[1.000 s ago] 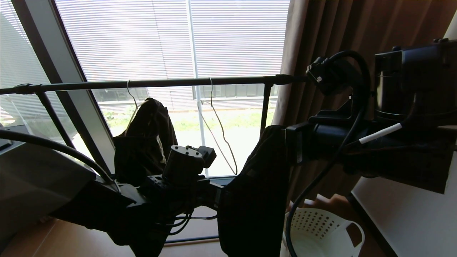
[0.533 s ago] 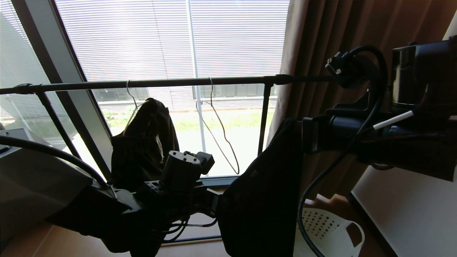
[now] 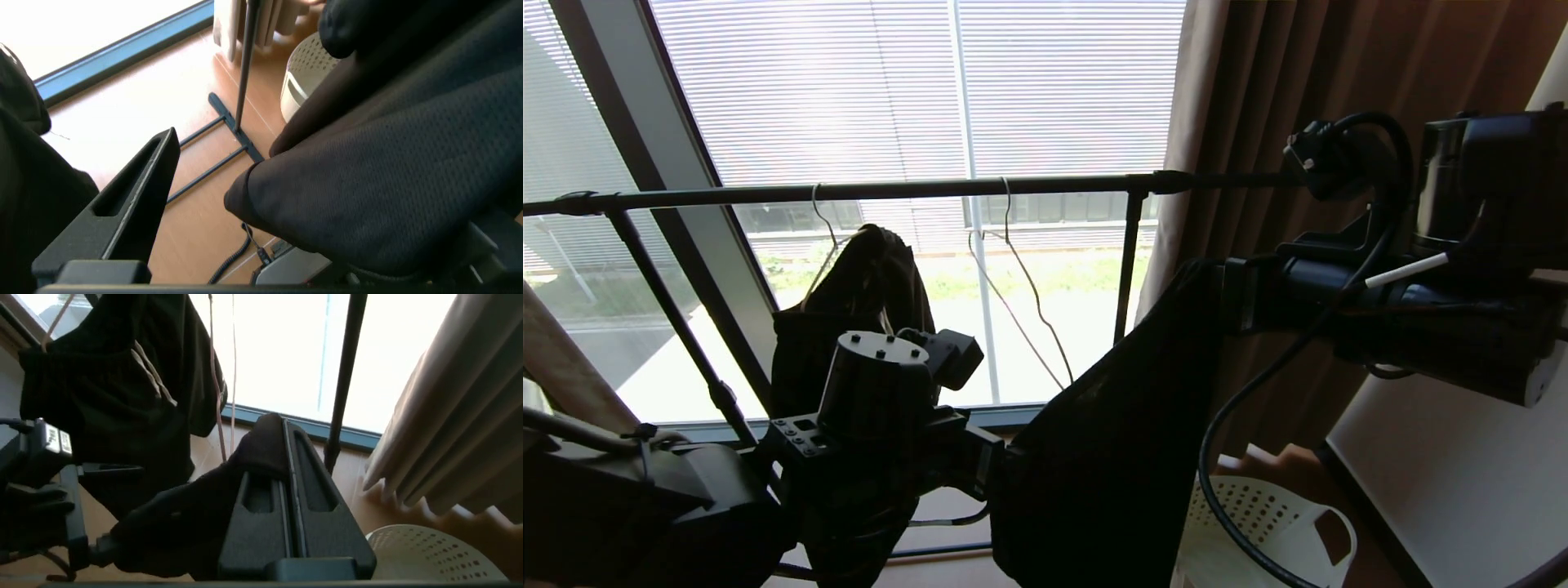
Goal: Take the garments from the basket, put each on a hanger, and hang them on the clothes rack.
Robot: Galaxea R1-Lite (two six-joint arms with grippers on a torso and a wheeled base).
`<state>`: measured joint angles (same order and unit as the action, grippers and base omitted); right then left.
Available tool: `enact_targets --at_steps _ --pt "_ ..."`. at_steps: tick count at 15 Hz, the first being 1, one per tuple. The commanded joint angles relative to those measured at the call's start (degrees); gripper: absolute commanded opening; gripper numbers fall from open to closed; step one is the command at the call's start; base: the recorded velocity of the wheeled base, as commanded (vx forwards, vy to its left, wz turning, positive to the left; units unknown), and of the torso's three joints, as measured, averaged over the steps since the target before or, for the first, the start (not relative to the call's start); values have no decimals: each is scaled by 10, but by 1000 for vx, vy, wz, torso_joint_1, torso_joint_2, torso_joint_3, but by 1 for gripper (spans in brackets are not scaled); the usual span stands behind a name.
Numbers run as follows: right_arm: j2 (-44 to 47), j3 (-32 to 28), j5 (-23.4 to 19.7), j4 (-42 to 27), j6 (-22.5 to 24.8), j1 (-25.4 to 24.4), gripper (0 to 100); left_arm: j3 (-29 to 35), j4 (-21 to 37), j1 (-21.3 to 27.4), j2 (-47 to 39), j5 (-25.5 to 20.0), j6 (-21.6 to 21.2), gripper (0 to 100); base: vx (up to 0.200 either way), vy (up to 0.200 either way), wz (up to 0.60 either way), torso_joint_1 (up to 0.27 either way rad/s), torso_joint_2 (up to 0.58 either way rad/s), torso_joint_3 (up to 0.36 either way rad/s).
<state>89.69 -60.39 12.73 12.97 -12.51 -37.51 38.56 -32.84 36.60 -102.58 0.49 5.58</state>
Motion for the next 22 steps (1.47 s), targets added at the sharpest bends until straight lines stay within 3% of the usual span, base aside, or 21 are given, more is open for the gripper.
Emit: enact_targets --at_steps 1,3,4,11,12,14,17,20,22 --pt "5 5 0 1 0 6 0 -12 0 1 33 0 0 100 0 0 0 0 0 0" --pt "15 3 0 2 0 16 0 -23 0 3 43 0 0 100 0 0 0 0 0 0" --pt "19 2 1 2 0 20 0 -27 0 4 48 0 0 0 0 0 0 0 0 0" --pt "51 6 7 0 4 24 0 -45 1 12 86 0 -7 0 0 0 0 0 0 0" --pt "53 12 8 -1 15 24 0 -40 1 11 93 0 -11 0 0 0 0 0 0 0" --pt "56 27 10 -6 86 18 0 -11 10 8 95 -2 -13 0 0 0 0 0 0 0" --pt "61 18 21 -32 144 -20 0 57 120 -3 97 -37 -12 0 0 0 0 0 0 0" --pt "54 17 19 -79 127 -45 0 85 171 -24 98 -54 -14 0 0 0 0 0 0 0" --pt "56 34 17 -73 81 -46 0 70 172 -29 103 -74 -16 0 0 0 0 0 0 0"
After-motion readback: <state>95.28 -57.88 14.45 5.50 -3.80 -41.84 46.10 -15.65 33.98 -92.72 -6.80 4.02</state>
